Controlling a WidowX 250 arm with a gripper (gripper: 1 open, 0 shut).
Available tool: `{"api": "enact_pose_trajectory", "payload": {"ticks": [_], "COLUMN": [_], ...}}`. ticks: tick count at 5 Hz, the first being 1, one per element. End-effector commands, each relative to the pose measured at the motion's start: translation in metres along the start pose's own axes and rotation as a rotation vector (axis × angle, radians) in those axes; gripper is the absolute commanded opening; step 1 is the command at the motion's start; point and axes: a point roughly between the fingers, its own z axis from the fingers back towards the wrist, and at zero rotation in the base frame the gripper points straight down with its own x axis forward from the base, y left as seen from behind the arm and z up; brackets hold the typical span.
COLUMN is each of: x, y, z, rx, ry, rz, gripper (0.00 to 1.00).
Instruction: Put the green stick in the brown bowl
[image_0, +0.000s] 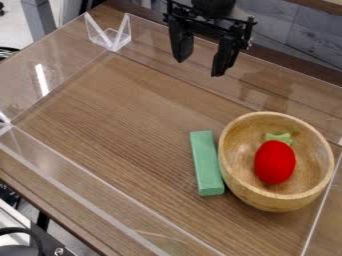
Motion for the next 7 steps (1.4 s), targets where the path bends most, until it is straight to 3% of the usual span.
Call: {"api": "enact_pose_trajectory", "payload": {"ticks": [1, 2, 3, 5, 7], "x": [-0.009, -0.028, -0.042, -0.038, -0.028], "y": [0.001, -0.005, -0.013, -0.002, -0.010], "z": [-0.013, -0.036, -0.050, -0.051, -0.064], "rx": [-0.020, -0.065, -0.108, -0.164, -0.182], "ry": [0.026, 0.042, 0.012, -0.063, -0.091], "rz": [0.105, 0.209, 0.302, 0.495, 0.611], "gripper": [1.00, 1.00, 1.00, 1.00, 1.00]}}
